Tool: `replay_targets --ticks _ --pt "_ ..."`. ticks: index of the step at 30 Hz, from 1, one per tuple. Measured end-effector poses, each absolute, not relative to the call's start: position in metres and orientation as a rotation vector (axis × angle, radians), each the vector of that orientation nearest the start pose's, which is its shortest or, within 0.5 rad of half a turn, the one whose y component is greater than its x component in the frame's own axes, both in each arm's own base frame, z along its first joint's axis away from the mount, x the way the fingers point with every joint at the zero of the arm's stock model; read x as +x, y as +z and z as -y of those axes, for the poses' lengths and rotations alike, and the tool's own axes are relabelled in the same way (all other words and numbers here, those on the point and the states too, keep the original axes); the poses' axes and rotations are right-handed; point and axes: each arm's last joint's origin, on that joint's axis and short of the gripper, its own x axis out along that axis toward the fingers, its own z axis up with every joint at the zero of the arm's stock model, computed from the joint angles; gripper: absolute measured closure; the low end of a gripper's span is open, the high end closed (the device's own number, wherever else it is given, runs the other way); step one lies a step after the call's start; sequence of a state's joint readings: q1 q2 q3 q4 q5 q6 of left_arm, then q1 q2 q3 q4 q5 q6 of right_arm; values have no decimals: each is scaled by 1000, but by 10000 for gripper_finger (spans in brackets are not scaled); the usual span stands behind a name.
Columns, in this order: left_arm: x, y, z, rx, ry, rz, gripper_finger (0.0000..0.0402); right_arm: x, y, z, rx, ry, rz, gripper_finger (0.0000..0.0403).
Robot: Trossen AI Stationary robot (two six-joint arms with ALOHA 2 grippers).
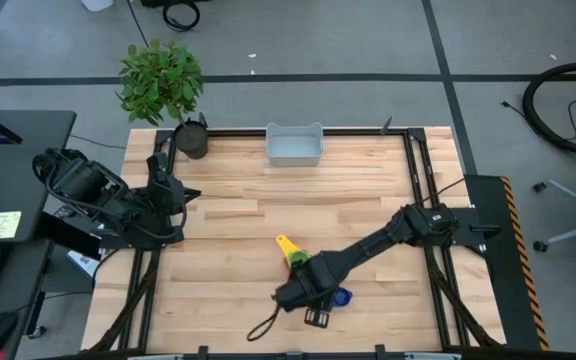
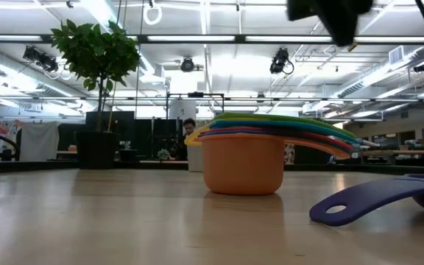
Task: Nest measuring cups in basket
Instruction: Stack the dark blue measuring cup on top of the green measuring cup
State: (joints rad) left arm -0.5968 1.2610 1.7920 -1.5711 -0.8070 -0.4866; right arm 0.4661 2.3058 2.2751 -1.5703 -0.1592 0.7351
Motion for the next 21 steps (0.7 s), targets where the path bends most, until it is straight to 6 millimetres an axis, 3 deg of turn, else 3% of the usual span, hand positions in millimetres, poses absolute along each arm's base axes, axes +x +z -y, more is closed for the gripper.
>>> replay_targets --ticks 5,11,21 --pt "148 455 75 212 371 -713 395 378 233 -218 319 -235 -1752 234" --pt "148 455 75 213 371 -713 395 374 206 -234 369 -171 -1768 235" --pt "148 455 75 213 370 -713 395 369 165 -229 372 -159 -1833 248"
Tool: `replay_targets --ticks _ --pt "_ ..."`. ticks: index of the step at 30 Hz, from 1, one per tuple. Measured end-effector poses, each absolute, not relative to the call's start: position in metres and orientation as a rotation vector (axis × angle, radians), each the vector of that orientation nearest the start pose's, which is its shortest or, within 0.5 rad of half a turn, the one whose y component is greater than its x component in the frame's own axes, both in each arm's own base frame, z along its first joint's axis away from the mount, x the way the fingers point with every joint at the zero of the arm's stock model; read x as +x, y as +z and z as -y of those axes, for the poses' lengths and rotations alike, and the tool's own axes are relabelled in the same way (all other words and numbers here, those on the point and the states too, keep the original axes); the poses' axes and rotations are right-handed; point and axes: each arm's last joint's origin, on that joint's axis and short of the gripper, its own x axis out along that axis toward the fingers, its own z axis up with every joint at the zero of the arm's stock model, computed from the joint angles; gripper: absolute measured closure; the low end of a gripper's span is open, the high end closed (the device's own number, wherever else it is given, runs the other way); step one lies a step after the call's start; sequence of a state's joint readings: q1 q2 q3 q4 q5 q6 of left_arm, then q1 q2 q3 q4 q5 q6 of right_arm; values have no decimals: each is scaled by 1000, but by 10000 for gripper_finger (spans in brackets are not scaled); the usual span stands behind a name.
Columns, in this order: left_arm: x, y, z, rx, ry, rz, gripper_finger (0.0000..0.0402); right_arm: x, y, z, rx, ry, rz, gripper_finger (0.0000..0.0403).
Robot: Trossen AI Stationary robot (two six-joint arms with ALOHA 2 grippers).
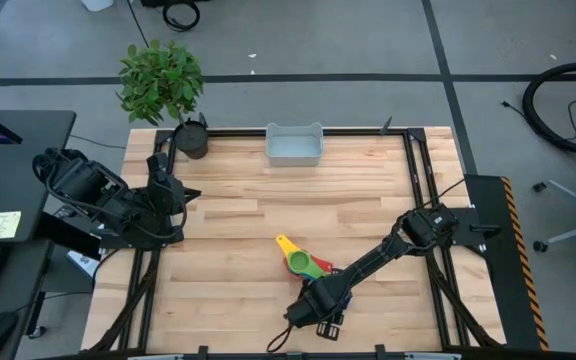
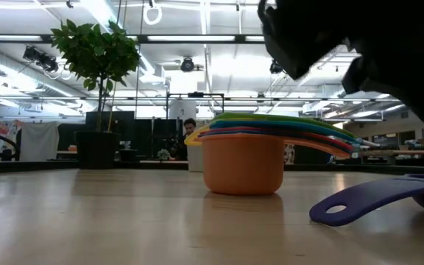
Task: Nest measuring cups in basket
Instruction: Stack the dark blue measuring cup on top of the green measuring cup
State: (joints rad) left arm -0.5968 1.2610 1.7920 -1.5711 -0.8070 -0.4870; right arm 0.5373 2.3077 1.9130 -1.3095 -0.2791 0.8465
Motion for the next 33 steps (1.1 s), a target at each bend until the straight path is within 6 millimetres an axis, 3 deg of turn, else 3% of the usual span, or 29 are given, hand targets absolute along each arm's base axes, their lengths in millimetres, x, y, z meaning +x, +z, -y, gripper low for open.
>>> replay_targets --ticks 12,19,22,28,33 --pt "148 455 75 204 373 -711 395 361 133 -223 322 -125 -1849 262" --pt "148 455 75 183 380 -705 395 356 128 -219 268 -117 -1852 276" --pt "148 455 75 179 382 -705 395 356 127 -218 237 -96 -1850 300" --pt "148 455 75 169 385 -702 395 358 128 -216 246 -83 -1855 386" --pt "148 455 75 169 385 -702 395 362 130 -211 376 -5 -1914 385"
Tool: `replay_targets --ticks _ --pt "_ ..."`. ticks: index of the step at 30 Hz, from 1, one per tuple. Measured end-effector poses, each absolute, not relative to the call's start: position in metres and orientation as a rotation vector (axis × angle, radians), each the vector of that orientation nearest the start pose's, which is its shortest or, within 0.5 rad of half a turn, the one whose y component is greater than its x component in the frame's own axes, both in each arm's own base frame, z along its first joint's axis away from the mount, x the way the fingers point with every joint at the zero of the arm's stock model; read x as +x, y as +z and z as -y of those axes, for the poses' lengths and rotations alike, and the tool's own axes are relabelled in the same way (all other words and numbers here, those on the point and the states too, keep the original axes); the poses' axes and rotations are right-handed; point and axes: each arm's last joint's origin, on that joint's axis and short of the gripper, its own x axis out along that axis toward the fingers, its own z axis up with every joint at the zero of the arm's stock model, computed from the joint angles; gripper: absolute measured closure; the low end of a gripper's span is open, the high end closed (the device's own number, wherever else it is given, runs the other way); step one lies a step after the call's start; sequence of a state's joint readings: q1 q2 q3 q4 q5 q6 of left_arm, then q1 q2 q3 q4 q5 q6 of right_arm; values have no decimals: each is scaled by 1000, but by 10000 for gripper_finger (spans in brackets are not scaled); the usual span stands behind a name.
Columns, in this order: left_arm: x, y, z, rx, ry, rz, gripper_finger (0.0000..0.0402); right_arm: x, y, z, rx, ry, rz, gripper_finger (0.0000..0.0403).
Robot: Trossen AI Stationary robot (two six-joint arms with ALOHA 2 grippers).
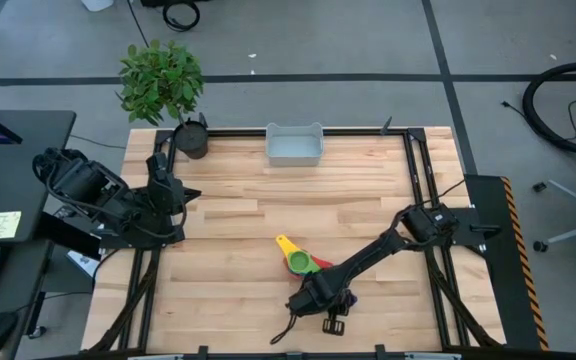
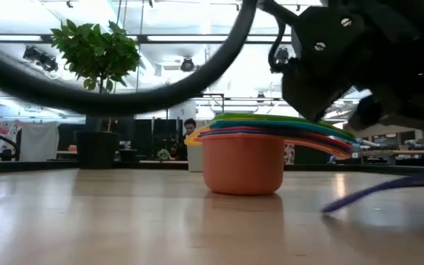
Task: Nest measuring cups in basket
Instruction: Stack the dark blue measuring cup on top of the green measuring cup
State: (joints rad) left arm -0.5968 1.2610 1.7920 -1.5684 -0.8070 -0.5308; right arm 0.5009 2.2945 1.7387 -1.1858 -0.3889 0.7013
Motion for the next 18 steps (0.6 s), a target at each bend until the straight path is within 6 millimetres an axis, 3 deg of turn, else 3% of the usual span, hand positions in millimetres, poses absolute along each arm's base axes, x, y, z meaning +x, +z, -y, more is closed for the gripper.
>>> replay_targets --ticks 6,18 --pt "148 455 75 169 385 -702 395 361 147 -207 423 26 -1892 388" --pt "148 455 75 179 382 -705 395 341 241 -194 684 -123 -1717 388"
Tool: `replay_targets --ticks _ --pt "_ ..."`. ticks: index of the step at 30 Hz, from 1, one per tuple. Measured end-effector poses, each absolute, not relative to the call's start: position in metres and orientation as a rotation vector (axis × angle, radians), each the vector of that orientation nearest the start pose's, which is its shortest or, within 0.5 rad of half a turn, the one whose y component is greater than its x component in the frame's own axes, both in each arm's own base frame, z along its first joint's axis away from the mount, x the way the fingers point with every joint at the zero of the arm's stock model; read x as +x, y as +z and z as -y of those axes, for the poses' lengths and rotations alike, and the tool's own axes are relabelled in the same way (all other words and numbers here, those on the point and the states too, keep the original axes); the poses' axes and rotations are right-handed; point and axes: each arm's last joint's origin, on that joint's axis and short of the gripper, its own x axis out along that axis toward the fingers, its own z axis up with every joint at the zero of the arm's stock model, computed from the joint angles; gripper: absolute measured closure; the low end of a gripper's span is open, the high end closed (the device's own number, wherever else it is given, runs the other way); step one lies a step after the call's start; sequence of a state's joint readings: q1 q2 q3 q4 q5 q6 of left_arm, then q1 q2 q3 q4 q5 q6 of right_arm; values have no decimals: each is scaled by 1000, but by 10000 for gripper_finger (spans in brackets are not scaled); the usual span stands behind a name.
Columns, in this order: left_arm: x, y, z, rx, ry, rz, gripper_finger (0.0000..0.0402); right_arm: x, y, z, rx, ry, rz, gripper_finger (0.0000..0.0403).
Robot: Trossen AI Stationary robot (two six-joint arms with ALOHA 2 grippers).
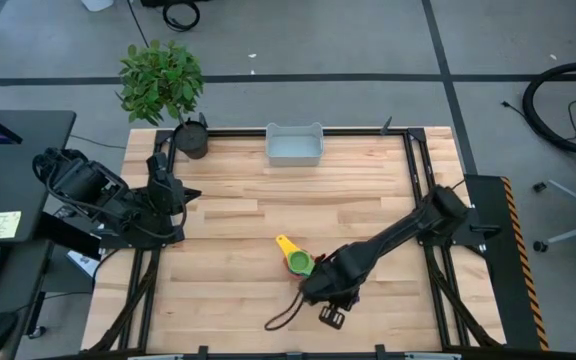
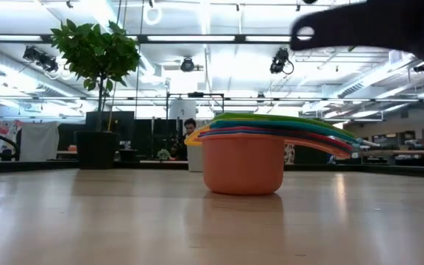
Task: Nest measuring cups in basket
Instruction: Stack the dark blue measuring cup on top of the green measuring cup
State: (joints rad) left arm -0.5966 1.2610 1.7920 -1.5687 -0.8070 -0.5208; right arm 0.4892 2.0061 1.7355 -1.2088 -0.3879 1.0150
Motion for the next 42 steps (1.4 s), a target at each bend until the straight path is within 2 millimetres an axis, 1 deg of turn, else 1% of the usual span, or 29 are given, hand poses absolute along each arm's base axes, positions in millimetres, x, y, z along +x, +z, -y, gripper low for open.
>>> replay_targets --ticks 3,6,9,13,18,24,28,31,37,40,42 --pt "148 455 75 194 376 -708 395 341 253 -184 739 -221 -1644 388" --pt "148 455 75 201 374 -709 395 350 254 -172 786 -285 -1582 388" --pt "148 455 75 217 368 -712 395 364 251 -159 823 -280 -1516 388" --pt "148 455 75 220 367 -713 395 380 253 -138 866 -291 -1408 388" --pt "148 455 75 223 366 -714 395 383 254 -119 849 -315 -1404 388" --pt "148 455 75 223 366 -714 395 391 254 -107 863 -301 -1363 388" --pt "148 455 75 223 366 -714 395 397 255 -98 835 -299 -1303 388" --pt "148 455 75 222 366 -714 395 397 255 -94 819 -298 -1301 388" --pt "148 455 75 213 370 -712 395 399 248 -92 800 -270 -1298 388" --pt "148 455 75 213 369 -712 395 399 248 -92 783 -254 -1296 388" --pt "148 455 75 213 369 -712 395 399 248 -92 708 -192 -1302 388"
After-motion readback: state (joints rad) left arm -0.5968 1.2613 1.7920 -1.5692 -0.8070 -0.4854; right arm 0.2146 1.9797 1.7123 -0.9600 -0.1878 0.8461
